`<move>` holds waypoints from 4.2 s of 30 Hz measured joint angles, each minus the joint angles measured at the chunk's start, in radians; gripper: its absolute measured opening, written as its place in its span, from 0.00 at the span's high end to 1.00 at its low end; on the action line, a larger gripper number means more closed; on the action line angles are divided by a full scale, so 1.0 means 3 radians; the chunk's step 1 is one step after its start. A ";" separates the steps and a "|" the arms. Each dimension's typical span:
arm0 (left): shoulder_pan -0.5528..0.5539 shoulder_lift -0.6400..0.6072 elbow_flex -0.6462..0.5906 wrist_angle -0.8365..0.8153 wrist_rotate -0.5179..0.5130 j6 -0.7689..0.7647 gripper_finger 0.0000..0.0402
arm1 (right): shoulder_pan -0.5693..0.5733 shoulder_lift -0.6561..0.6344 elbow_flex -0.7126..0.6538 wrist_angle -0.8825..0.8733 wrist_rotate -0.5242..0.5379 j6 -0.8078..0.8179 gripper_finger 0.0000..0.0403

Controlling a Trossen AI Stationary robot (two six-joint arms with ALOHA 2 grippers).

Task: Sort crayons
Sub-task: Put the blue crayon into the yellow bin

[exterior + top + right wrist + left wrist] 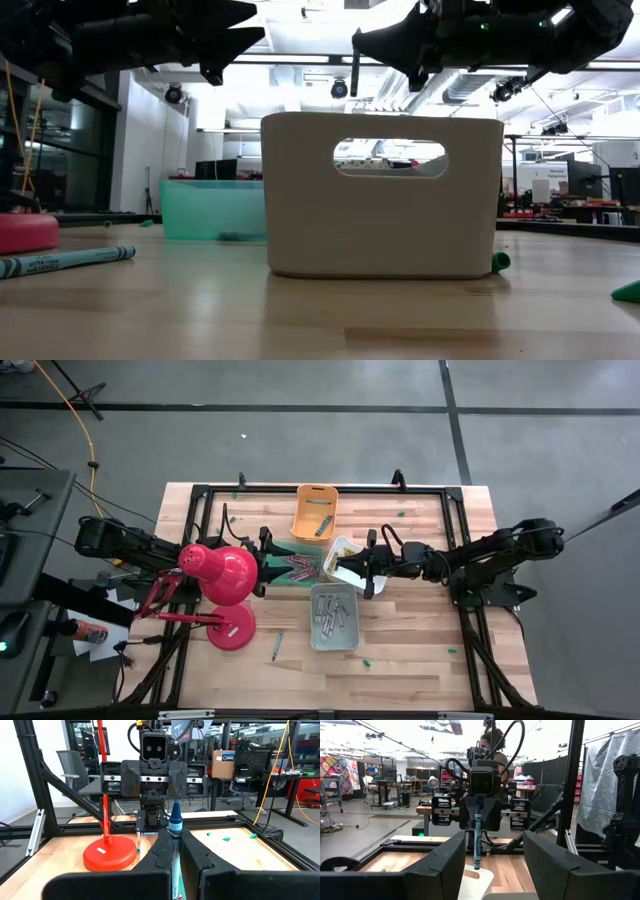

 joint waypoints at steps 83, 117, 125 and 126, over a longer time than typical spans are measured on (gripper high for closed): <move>-0.0005 -0.0001 -0.0001 -0.0329 -0.0161 -0.0004 0.54 | 0.1276 0.0035 0.0472 -0.5435 0.1755 0.3868 1.00; 0.0004 -0.0001 -0.0001 -0.0366 -0.0188 0.0028 0.54 | 0.0082 0.0086 0.0477 -0.5435 0.2416 0.2766 1.00; 0.0004 -0.0001 -0.0001 -0.0501 -0.0234 0.0028 0.54 | 0.0078 -0.0050 0.0477 -0.6279 0.2492 0.3183 1.00; 0.0004 -0.0001 -0.0001 -0.0525 -0.0235 0.0028 0.54 | 0.0124 -0.0104 0.0477 -0.6449 0.2492 0.3343 1.00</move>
